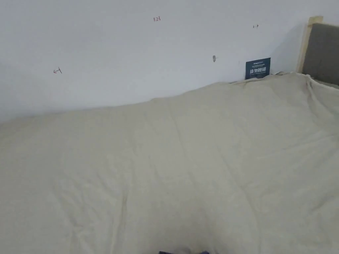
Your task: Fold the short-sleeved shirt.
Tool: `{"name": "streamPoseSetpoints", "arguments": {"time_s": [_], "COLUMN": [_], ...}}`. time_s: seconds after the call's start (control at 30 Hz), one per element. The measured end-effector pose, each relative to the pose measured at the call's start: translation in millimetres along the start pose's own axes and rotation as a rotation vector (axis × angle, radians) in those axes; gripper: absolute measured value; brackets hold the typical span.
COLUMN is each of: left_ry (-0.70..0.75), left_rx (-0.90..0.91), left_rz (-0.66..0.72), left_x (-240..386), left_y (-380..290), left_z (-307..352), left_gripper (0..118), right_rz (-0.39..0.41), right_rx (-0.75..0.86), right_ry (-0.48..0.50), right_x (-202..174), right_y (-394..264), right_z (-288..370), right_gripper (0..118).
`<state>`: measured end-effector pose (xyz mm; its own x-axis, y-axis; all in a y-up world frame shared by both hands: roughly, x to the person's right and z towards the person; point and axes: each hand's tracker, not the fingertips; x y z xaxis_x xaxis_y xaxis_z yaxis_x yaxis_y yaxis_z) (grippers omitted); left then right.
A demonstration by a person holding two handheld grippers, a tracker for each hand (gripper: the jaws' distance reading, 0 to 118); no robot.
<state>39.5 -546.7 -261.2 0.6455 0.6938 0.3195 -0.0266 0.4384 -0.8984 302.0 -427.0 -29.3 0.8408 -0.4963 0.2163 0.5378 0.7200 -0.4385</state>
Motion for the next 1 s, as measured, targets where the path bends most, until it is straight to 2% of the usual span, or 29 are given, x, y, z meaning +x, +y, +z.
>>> {"name": "streamPoseSetpoints", "arguments": {"time_s": [0.03,0.07,0.2,0.23,0.27,0.3,0.37,0.43,0.57,0.6,0.63,0.67,0.7,0.73,0.77,0.8,0.9,1.0], "left_ry": [0.05,0.011,0.049,0.045,0.037,0.012,-0.029,-0.037,-0.014,-0.016,-0.018,-0.014,-0.016,-0.028,-0.028,-0.043,-0.084,-0.063], "left_rx": [0.009,-0.002,0.019,0.003,-0.034,-0.004,0.117,0.158,0.248,0.249,0.248,0.214,0.182,0.143,0.134,0.129,0.091,0.066], "left_rz": [0.029,0.027,-0.094,-0.065,0.024,0.068,-0.024,-0.081,0.009,0.018,0.042,0.06,0.073,0.073,0.072,0.067,0.101,0.075], "left_x": [-3.4,-5.9,6.7,7.4,9.3,12.5,21.9,18.1,-30.0,-43.8,-57.6,-69.5,-79.7,-91.2,-98.9,-105.2,-120.5,-116.8], "left_y": [0.3,0.5,-6.9,-2.4,5.7,8.8,13.8,23.0,36.7,38.1,38.5,39.2,39.2,38.5,37.4,36.2,38.1,37.5], "left_z": [-1.3,-2.1,1.5,3.4,8.1,17.4,55.4,97.7,170.9,180.8,188.3,191.9,192.2,188.2,184.2,180.5,151.4,121.6], "left_gripper": [9,8,8,7,6,5,5,5,10,22,38,63,95,111,117,116,114,113], "right_rz": [-0.001,-0.003,0.017,0.024,0.027,0.032,0.028,0.007,0.001,-0.005,-0.008,0.002,-0.009,-0.089,-0.16,-0.167,-0.105,-0.13], "right_rx": [-0.006,-0.014,-0.073,-0.09,-0.1,-0.117,-0.151,-0.212,-0.34,-0.375,-0.421,-0.463,-0.456,-0.422,-0.427,-0.443,-0.43,-0.441], "right_ry": [0.001,0.004,0.047,0.08,0.091,0.107,0.159,0.227,0.316,0.314,0.278,0.191,0.228,0.326,0.332,0.317,0.301,0.305], "right_x": [0.2,-0.2,-9.9,-13.8,-18.2,-22.6,-31.1,-39.2,-49.0,-46.0,-38.8,-31.6,-22.9,-12.3,-5.5,-4.7,-12.0,-7.4], "right_y": [-1.9,-3.9,-9.4,-10.0,-10.4,-10.5,-12.9,-17.7,-34.9,-40.2,-47.2,-54.0,-59.7,-60.7,-58.3,-57.9,-57.8,-55.4], "right_z": [-0.7,-2.9,-26.4,-36.1,-46.7,-56.5,-79.5,-106.8,-171.3,-186.4,-202.6,-215.1,-221.9,-221.6,-216.5,-214.9,-214.5,-216.5], "right_gripper": [0,0,0,0,0,0,0,0,0,0,0,0,0,0,0,0,0,0]}}
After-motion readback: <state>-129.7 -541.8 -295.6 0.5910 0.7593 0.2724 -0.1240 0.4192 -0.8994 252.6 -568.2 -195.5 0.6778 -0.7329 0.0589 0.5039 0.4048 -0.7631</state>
